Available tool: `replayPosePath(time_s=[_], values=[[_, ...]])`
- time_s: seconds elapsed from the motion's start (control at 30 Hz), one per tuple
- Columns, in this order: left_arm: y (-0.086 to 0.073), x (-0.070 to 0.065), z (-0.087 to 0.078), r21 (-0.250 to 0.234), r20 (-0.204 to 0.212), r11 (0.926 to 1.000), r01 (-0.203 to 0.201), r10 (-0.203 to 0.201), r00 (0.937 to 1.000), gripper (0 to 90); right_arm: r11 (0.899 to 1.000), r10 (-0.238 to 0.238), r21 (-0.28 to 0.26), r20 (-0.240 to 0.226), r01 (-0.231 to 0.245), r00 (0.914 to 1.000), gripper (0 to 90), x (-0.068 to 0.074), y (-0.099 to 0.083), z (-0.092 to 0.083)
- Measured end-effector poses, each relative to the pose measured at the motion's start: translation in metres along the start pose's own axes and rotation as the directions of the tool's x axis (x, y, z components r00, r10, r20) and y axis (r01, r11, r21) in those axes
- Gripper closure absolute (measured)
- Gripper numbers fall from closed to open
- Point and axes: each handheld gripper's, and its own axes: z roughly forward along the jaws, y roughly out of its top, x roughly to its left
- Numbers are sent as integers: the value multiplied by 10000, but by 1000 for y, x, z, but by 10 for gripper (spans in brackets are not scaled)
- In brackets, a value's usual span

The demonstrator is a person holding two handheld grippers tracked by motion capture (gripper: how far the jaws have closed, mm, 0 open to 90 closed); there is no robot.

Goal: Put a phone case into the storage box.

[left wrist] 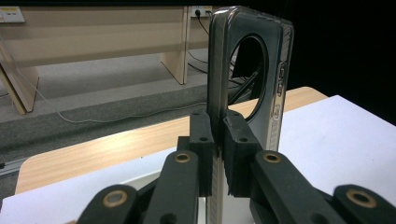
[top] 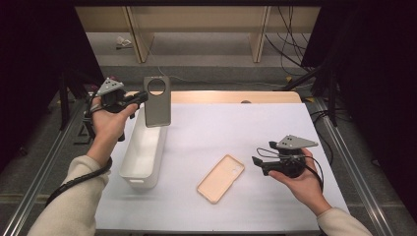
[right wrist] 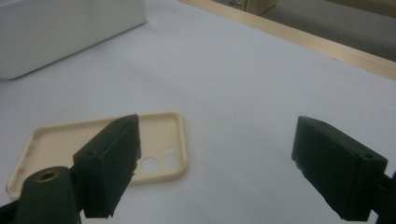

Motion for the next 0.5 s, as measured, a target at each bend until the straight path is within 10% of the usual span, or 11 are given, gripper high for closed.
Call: replayPosePath(time_s=[0.5], values=[[1, 11, 3, 117, -156, 9999, -85, 87, 9998, 828, 10000, 50, 9, 26, -50, 10000, 164, -1, 0, 0]])
